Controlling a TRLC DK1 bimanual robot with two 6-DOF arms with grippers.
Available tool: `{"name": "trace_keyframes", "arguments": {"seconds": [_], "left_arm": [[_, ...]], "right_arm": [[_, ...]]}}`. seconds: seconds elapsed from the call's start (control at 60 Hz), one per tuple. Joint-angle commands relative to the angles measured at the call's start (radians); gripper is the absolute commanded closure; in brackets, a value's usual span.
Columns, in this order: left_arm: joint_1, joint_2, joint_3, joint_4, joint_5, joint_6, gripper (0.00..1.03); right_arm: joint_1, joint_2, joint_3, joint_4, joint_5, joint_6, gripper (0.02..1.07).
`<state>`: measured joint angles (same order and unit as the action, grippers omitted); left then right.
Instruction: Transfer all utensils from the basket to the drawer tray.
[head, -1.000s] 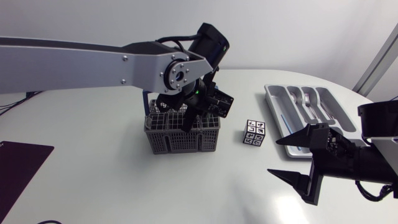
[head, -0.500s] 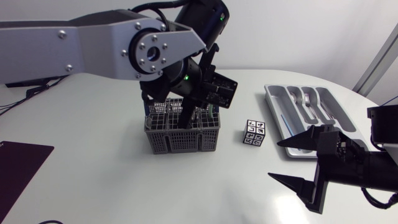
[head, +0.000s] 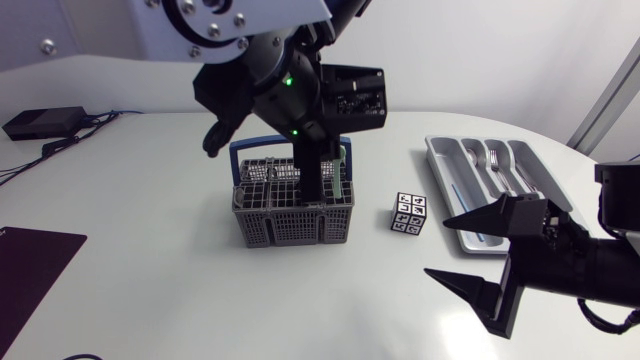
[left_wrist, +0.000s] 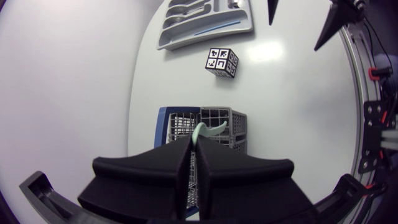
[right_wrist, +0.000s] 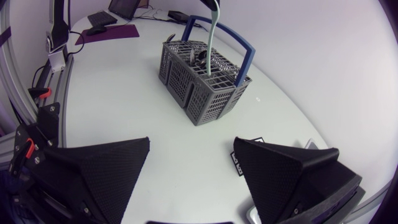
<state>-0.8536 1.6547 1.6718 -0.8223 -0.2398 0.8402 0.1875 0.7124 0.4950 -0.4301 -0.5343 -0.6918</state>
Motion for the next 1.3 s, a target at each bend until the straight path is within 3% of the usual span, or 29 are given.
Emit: {"name": "trace_keyframes", "arguments": {"seconds": [0.0, 0.217, 0.35, 0.467, 0.533, 0.7, 1.0, 1.117, 1.283], "left_arm": [[-0.009, -0.01, 0.037, -0.024, 0.02, -0.164, 1.0], [-0.038, 0.01, 0.046, -0.046, 0.08, -0.434, 1.0], [-0.001, 0.045, 0.082, -0.052, 0.188, -0.599, 1.0], [0.016, 0.071, 0.106, -0.066, 0.234, -0.713, 1.0], [0.03, 0.079, 0.112, -0.066, 0.267, -0.762, 1.0], [0.037, 0.097, 0.112, -0.057, 0.31, -0.828, 1.0], [0.05, 0.125, 0.135, -0.06, 0.361, -0.877, 1.0], [0.062, 0.126, 0.146, -0.061, 0.379, -0.889, 1.0], [0.077, 0.123, 0.152, -0.063, 0.396, -0.894, 1.0]], "right_arm": [[0.066, -0.004, 0.025, 0.031, 0.046, 0.077, 0.1], [0.27, -0.001, 0.04, 0.134, 0.227, 0.187, 0.1], [0.375, 0.032, 0.056, 0.194, 0.338, 0.238, 0.13], [0.461, 0.068, 0.059, 0.263, 0.47, 0.247, 0.14], [0.504, 0.094, 0.06, 0.307, 0.536, 0.247, 0.2], [0.553, 0.183, 0.068, 0.406, 0.654, 0.244, 0.24], [0.56, 0.321, 0.102, 0.564, 0.792, 0.196, 0.59], [0.556, 0.354, 0.117, 0.571, 0.8, 0.195, 0.66], [0.549, 0.366, 0.12, 0.573, 0.801, 0.195, 0.67]]}}
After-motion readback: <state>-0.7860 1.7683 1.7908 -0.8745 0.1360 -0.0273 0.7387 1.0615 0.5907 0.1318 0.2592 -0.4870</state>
